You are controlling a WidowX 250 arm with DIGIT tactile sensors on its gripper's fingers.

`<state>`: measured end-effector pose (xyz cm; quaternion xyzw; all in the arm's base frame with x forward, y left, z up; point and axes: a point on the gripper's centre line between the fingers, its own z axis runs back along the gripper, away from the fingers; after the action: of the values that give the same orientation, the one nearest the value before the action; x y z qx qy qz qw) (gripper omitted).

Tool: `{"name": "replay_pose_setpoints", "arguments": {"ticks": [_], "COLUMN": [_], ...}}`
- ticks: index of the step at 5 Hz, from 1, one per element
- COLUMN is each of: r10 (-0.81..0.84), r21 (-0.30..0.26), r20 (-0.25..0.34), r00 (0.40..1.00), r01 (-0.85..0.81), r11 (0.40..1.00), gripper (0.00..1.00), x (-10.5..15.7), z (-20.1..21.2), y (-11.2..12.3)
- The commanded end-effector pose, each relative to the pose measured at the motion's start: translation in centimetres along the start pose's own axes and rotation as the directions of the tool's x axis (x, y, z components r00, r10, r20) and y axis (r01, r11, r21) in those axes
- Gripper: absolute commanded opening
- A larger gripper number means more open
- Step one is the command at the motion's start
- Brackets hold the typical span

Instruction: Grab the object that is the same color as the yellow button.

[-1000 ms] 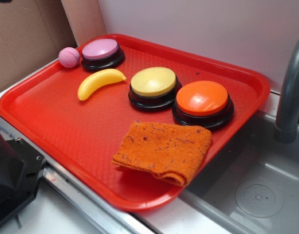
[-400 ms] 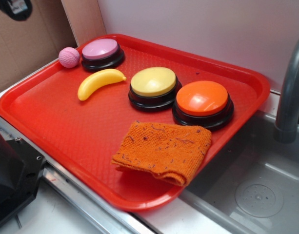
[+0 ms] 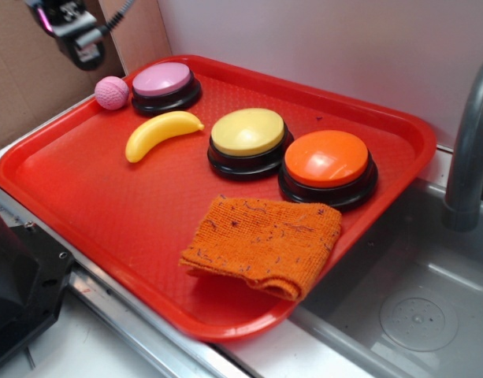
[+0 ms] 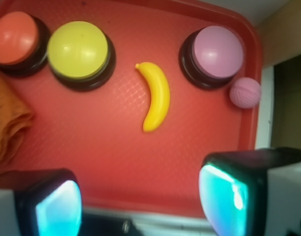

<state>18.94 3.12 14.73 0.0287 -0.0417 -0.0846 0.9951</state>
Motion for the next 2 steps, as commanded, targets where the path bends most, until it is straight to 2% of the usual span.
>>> {"name": "replay_pose_setpoints", "arguments": {"ticks": [1,2], "r10": [-0.015,-0.014], "r21": [0.044,0.058], "r20": [0.039,0.009], "r00": [0.999,1.0], "r01": [0.013,0.014], "r11": [0.999,0.998], "gripper": [1.0,1.0], "x": [3.2,3.2], "z": [-5.9,-8.2], "y": [1.5,1.6]}}
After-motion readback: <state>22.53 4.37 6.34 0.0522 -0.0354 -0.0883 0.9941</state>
